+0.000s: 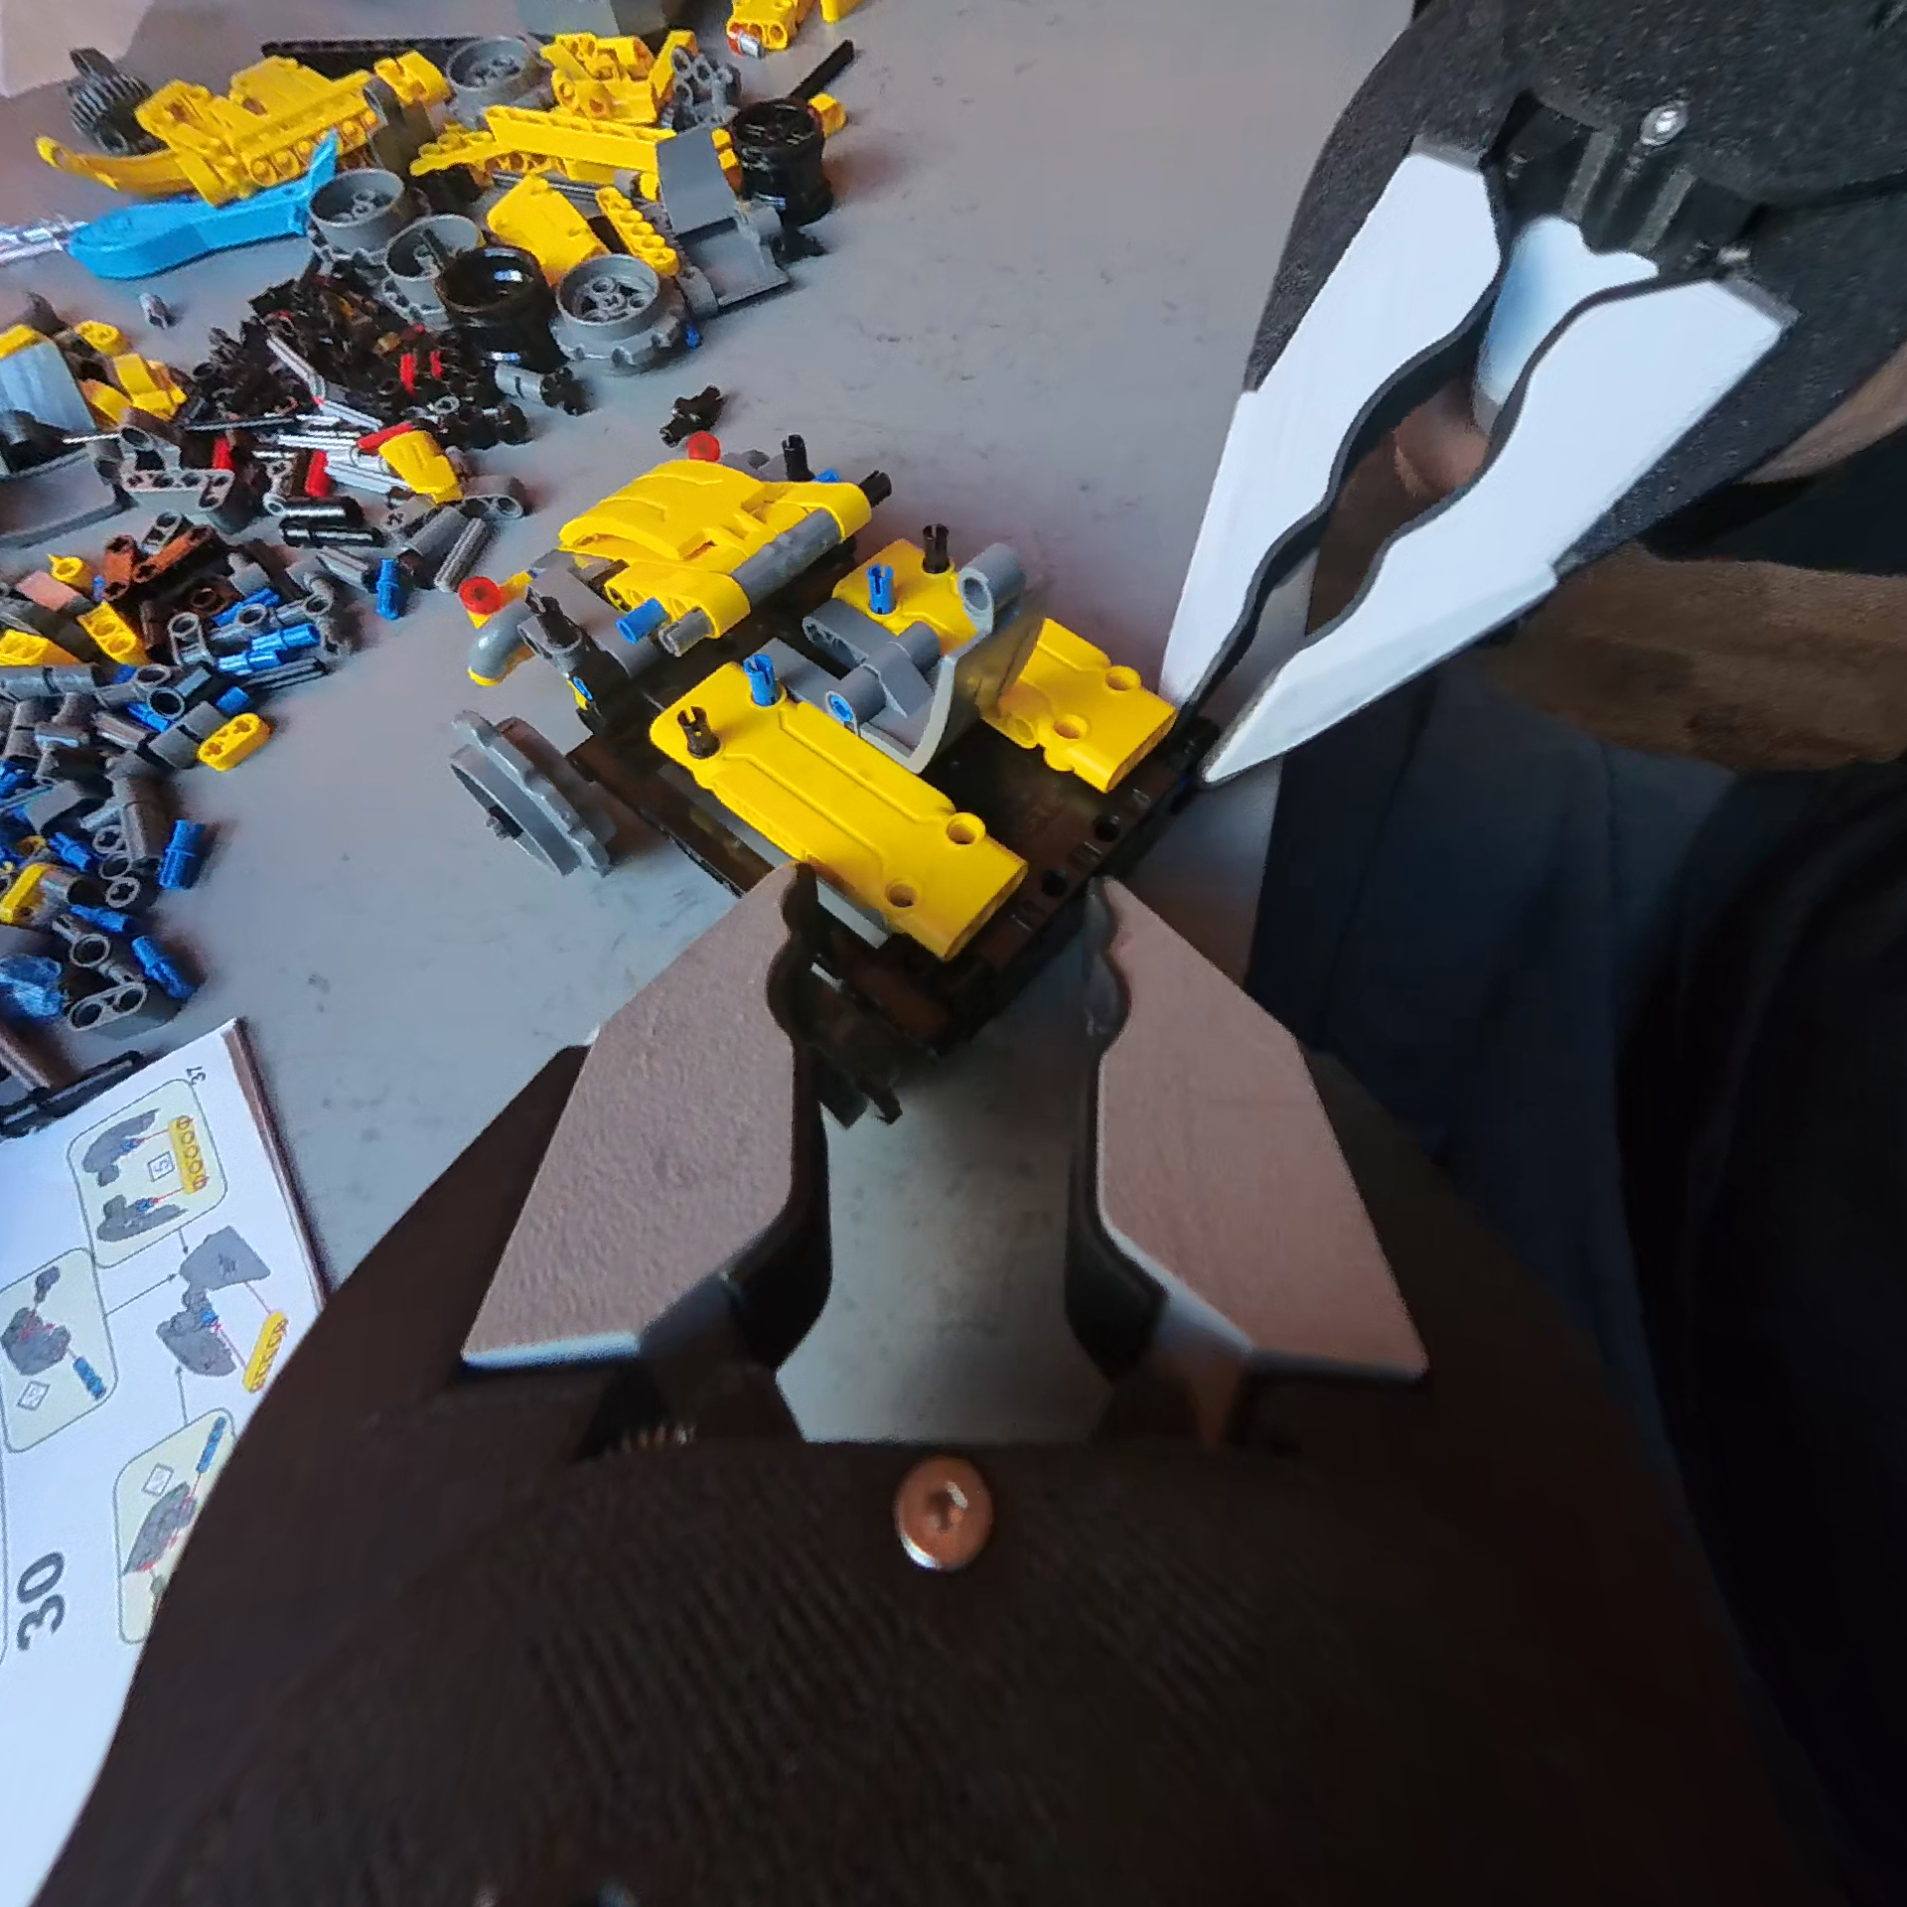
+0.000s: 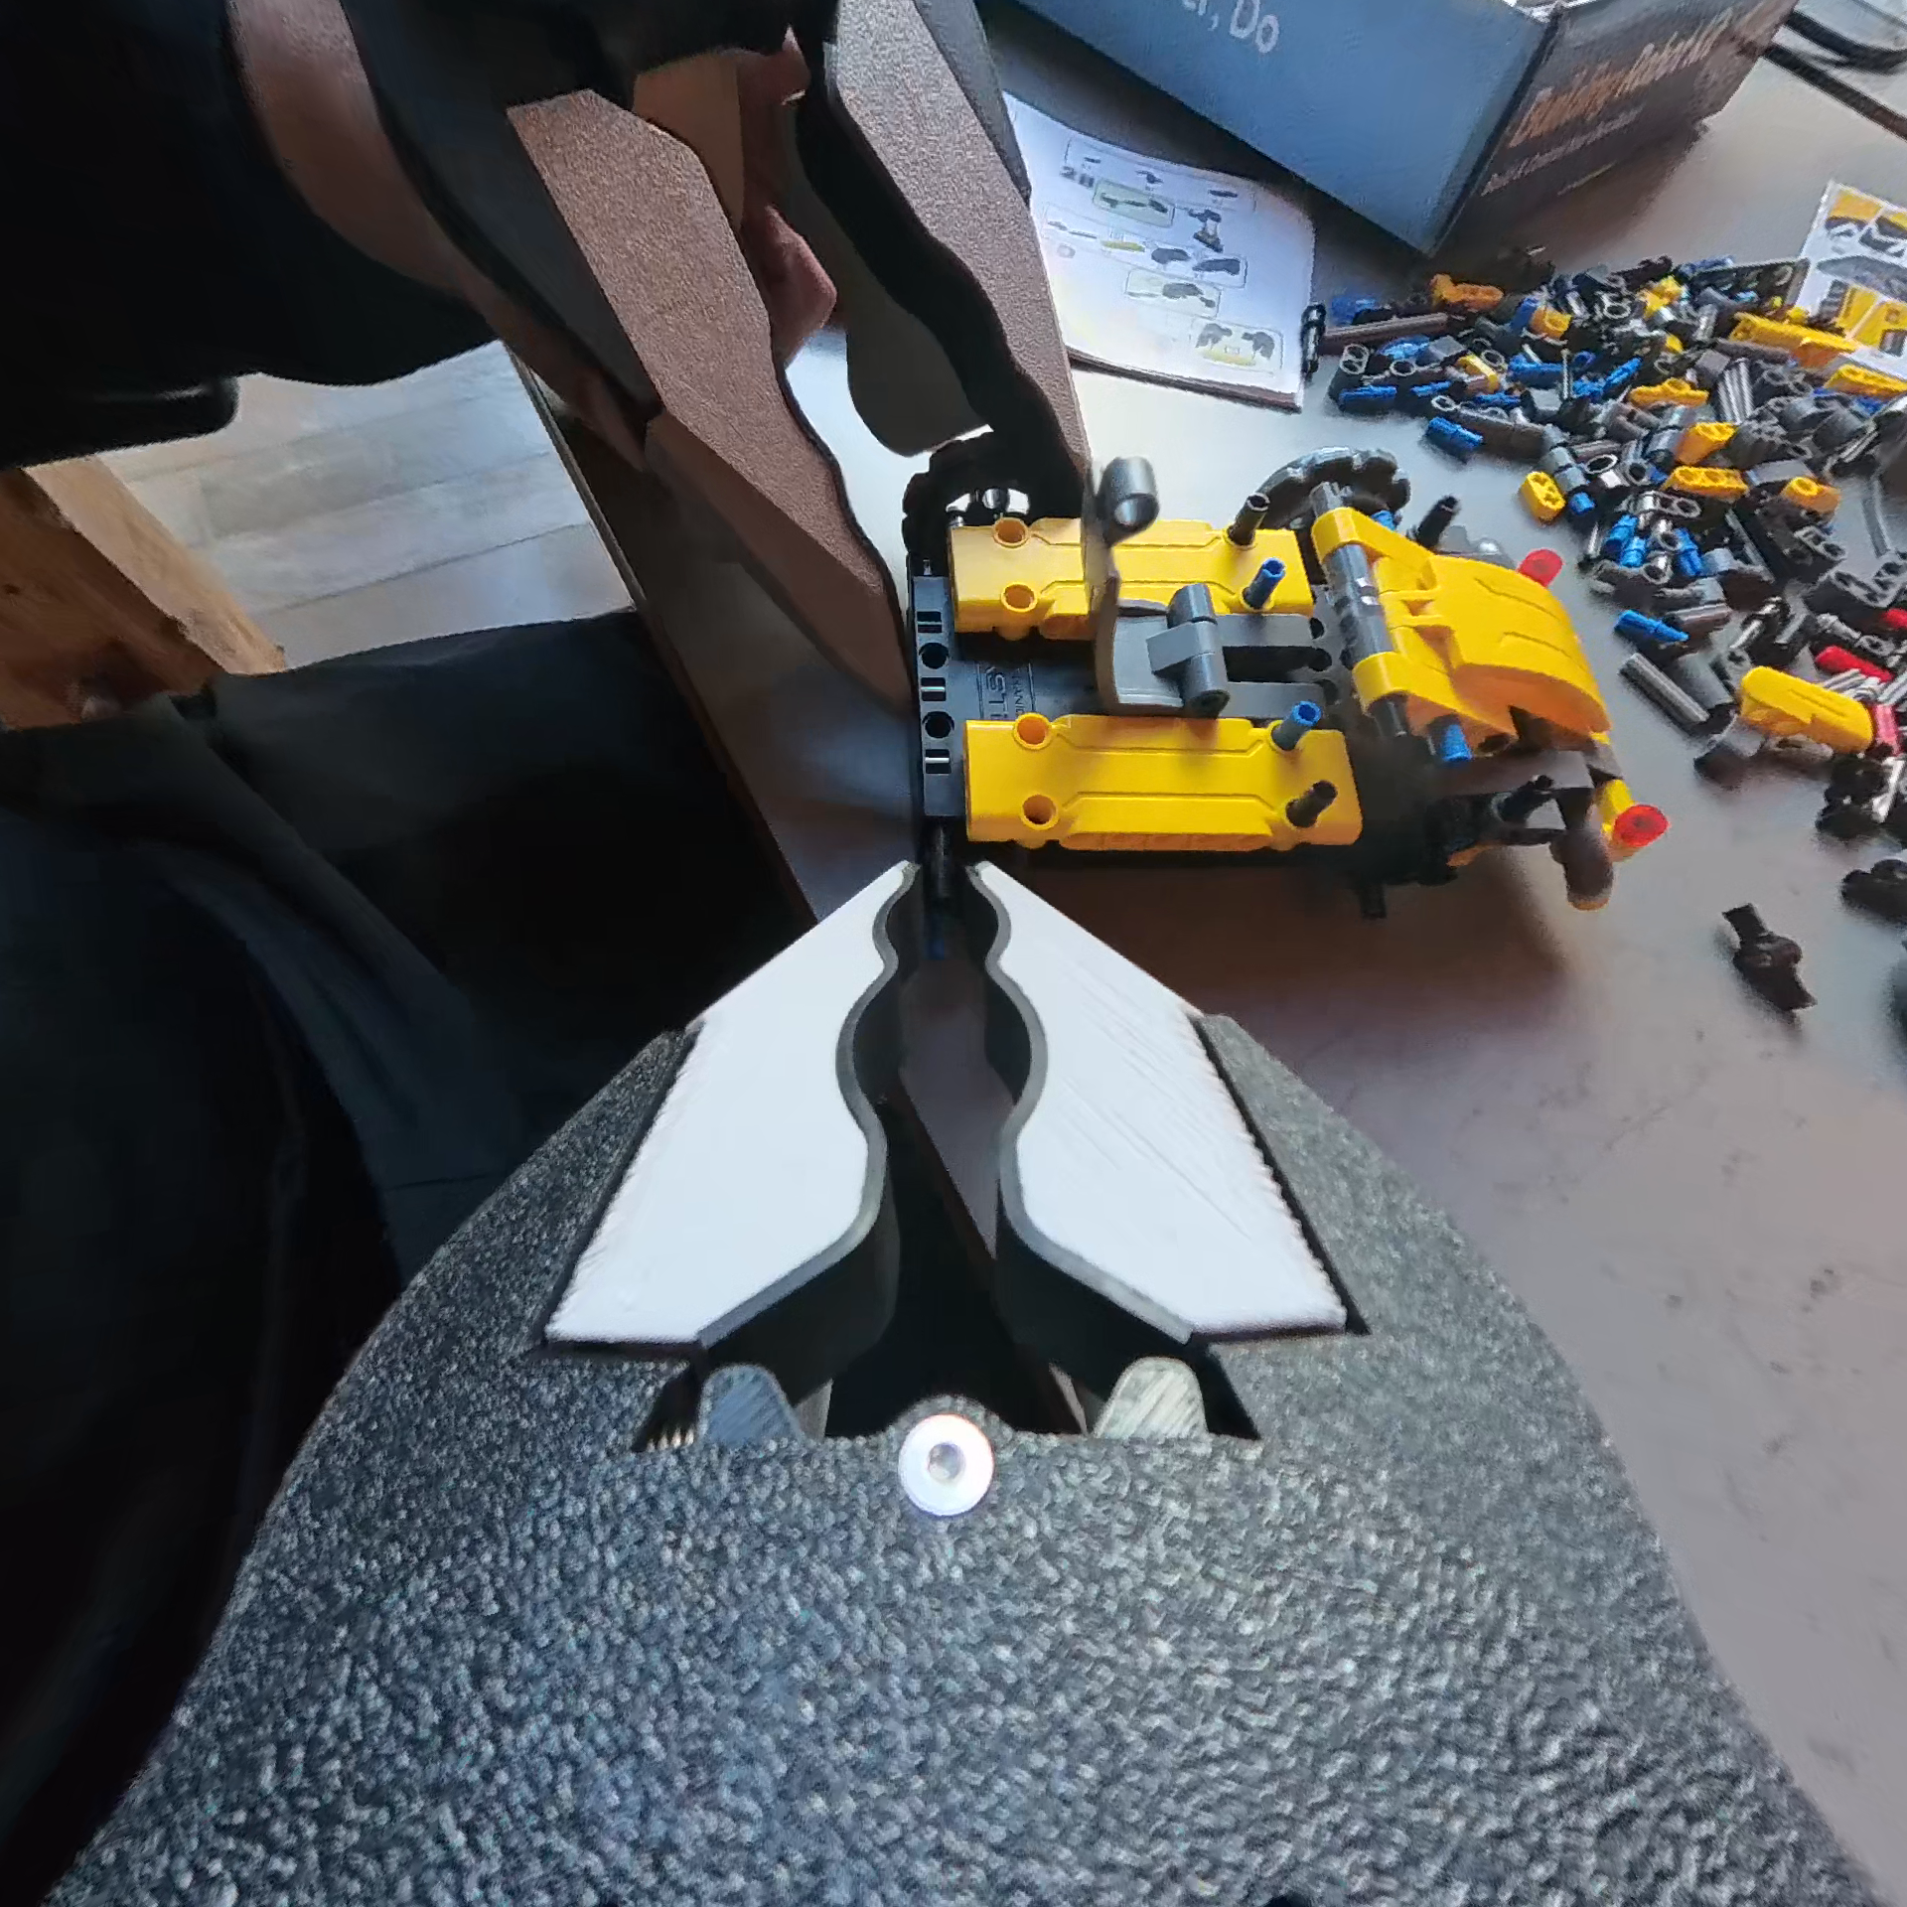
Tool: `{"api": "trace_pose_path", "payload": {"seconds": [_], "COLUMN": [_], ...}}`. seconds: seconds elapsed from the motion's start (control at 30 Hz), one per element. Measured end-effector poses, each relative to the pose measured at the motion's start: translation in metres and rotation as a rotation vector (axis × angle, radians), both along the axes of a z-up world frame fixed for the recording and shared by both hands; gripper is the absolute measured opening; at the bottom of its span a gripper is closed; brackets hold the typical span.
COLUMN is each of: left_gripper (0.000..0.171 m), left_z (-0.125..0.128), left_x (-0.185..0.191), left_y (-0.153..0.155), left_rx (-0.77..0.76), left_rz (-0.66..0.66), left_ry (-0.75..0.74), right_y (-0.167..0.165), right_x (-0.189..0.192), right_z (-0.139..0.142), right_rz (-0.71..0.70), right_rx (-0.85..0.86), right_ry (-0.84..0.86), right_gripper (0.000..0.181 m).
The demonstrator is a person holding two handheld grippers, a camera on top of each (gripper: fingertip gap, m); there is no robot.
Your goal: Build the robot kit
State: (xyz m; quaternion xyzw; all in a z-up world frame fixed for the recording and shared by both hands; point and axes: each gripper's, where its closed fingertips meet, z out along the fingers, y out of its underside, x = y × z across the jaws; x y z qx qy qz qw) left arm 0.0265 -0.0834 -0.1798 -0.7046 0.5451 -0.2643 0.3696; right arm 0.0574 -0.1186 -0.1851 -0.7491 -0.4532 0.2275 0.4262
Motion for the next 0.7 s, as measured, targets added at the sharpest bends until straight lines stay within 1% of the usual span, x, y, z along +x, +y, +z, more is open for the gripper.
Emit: {"api": "trace_pose_path", "payload": {"seconds": [0.2, 0.27, 0.47, 0.63, 0.7], "left_gripper": [0.049, 0.049, 0.048, 0.048, 0.048], "left_z": [0.0001, 0.0000, -0.0003, 0.0001, 0.0005], "left_x": [-0.0005, -0.0007, -0.0009, -0.0036, -0.0047], "left_y": [0.0013, 0.0015, 0.0013, 0.0045, 0.0062], "left_rx": [-0.003, -0.006, -0.005, -0.013, -0.006], "left_rz": [0.012, 0.014, 0.019, 0.039, 0.052], "left_ry": [-0.001, -0.002, 0.001, -0.003, -0.003], "right_y": [0.0009, 0.0016, 0.0026, 0.0049, 0.0069], "right_x": [-0.0023, -0.0031, -0.0035, -0.0048, -0.0059], "right_z": [0.0008, 0.0005, 0.0003, -0.0005, -0.0002], "right_rz": [0.010, 0.006, -0.010, 0.007, 0.001], "right_rx": [-0.140, -0.139, -0.077, 0.027, 0.028], "right_ry": [0.154, 0.171, 0.125, -0.006, 0.002], "right_gripper": [0.007, 0.007, 0.007, 0.007, 0.008]}}
